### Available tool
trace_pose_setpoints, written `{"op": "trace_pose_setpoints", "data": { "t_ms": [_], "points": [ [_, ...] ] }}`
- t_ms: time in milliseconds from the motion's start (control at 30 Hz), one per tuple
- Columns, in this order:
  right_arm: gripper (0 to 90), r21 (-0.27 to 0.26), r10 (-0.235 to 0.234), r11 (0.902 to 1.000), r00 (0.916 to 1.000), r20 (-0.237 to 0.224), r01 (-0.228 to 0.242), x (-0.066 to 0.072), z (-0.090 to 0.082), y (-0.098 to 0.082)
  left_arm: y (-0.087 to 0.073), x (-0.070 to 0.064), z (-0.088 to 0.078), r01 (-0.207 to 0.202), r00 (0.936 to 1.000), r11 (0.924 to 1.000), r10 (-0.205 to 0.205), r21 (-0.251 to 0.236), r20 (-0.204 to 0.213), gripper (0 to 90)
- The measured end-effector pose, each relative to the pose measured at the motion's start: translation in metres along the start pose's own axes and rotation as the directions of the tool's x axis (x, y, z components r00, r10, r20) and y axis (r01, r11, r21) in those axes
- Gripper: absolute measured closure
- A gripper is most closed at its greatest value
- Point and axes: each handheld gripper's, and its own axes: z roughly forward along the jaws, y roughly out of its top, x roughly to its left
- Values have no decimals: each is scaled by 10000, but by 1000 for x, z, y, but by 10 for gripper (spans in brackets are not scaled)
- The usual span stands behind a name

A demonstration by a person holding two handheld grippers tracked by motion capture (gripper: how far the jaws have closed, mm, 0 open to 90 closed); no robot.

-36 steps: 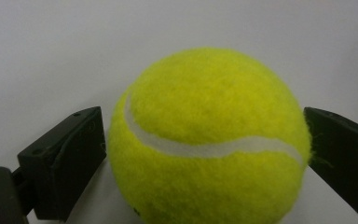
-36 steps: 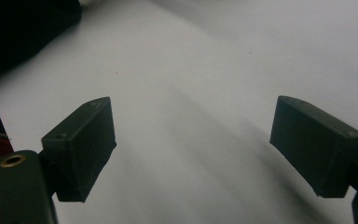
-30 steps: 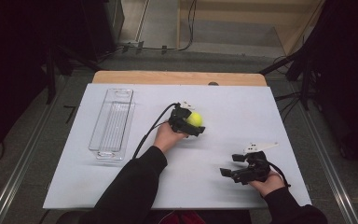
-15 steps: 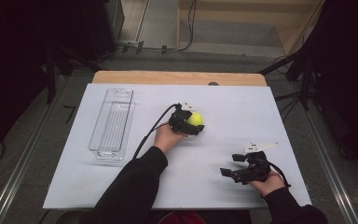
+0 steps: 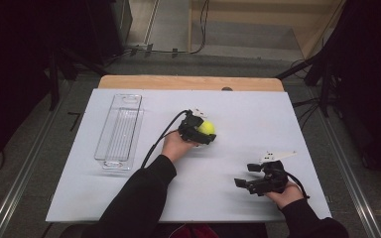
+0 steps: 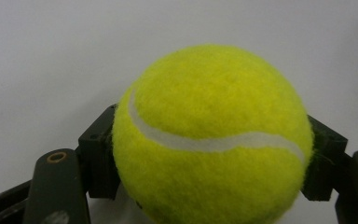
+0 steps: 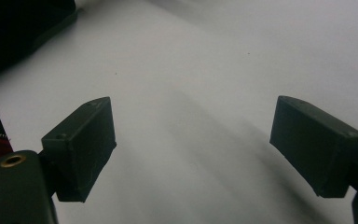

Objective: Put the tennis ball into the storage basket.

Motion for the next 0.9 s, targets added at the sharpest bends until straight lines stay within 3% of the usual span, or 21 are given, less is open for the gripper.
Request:
{"op": "trace_pose_setpoints", "data": {
  "t_ms": [100,300,900],
  "points": [
    [122,-10,-20,10000,10000,10,20,0,0,0,0,-1,-5,-43,10000,10000,43,-35,57,258],
    [122,-11,-15,10000,10000,52,15,0,0,0,1,-1,-17,245,9994,9997,-242,-99,228,258],
    [122,1,-28,10000,9999,152,28,-1,0,0,-2,-8,-52,247,9990,9993,-236,-282,387,258]
  ]
}}
